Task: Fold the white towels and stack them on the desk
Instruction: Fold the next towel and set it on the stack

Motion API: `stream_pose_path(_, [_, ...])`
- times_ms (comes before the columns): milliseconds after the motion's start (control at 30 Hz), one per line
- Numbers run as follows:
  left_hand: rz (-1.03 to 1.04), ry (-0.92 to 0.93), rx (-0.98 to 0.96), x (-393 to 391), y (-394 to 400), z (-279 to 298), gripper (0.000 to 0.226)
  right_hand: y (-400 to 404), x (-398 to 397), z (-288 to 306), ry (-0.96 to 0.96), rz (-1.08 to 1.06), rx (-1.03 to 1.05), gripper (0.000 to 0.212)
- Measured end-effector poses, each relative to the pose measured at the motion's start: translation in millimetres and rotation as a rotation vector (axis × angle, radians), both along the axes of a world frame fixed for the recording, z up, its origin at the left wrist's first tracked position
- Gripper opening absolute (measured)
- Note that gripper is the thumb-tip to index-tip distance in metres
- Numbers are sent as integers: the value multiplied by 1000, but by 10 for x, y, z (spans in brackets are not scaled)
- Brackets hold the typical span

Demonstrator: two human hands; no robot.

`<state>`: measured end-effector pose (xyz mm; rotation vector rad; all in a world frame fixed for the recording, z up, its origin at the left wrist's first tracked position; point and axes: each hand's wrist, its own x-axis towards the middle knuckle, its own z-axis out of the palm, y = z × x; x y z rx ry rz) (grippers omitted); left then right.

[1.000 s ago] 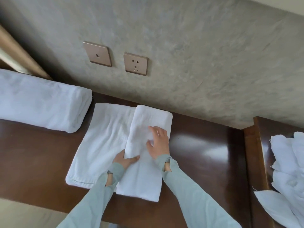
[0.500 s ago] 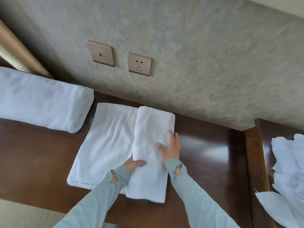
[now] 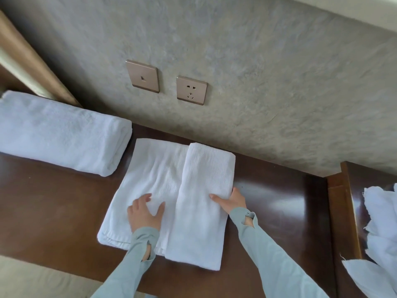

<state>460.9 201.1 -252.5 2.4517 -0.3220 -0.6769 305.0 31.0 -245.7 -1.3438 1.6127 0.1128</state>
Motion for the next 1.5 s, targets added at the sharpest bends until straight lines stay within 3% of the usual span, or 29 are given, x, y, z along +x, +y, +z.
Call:
stream_pose_path(67, [-5, -114, 184, 241, 101, -77, 66, -7, -6, -8, -19, -2, 50, 74])
stream_pose_path(200, [189, -36, 272, 602, 223, -126, 92, 22, -18, -5, -83, -18, 80, 66])
stream_pose_path(267, [186, 46, 176, 718, 218, -142, 73, 42, -17, 21, -125, -20, 31, 57])
stream_pose_path(333, [54, 25, 105, 736, 187, -94, 48, 86, -29, 83, -160, -2, -58, 44])
stream_pose_path(433, [17, -41, 143, 679, 142, -59, 39, 131, -73, 124, -173, -15, -201, 32])
stream_pose_path(533, [88, 16, 206, 628, 53, -132, 40, 134, -93, 106, -112, -64, -203, 40])
stream_pose_path(633, [83, 19, 34, 768, -227, -106, 53, 44, -48, 83, -54, -86, -219, 55])
stream_pose_path(733, [146, 141, -115, 1077, -598, -2, 70, -110, 39, 88, -100, -149, -212, 74])
stream_pose_path(800, [73, 181, -176, 1264, -804, 35, 72, -175, 91, 40, -125, -172, -210, 81])
stream_pose_path(933, [-207, -97, -48, 1499, -940, 0, 46, -119, 75, -92, -181, -84, -321, 94])
stream_pose_path(1033, [-57, -129, -12, 1564, -926, -64, 41, -60, 44, -92, -134, -53, -331, 92])
stream_pose_path(1100, [-59, -145, -104, 1415, -888, -13, 41, -44, 26, -69, -11, -85, -266, 88])
stream_pose_path(1167, [-238, -39, -304, 1121, -790, 15, 38, -51, -2, 10, 88, -39, -158, 82])
stream_pose_path(1267, [-258, 543, -389, 680, -554, 63, 36, -79, 10, 219, 78, 86, -36, 74])
stream_pose_path(1333, [-152, 759, -349, 620, -461, 132, 51, -69, 157, 449, 18, 131, -74, 67])
stream_pose_path(1433, [-96, 1052, -399, 730, -496, 356, 99, 82, 585, 779, -72, 286, -269, 67])
stream_pose_path(1500, [-141, 1156, -426, 783, -543, 484, 107, 296, 945, 901, -206, 369, -303, 68])
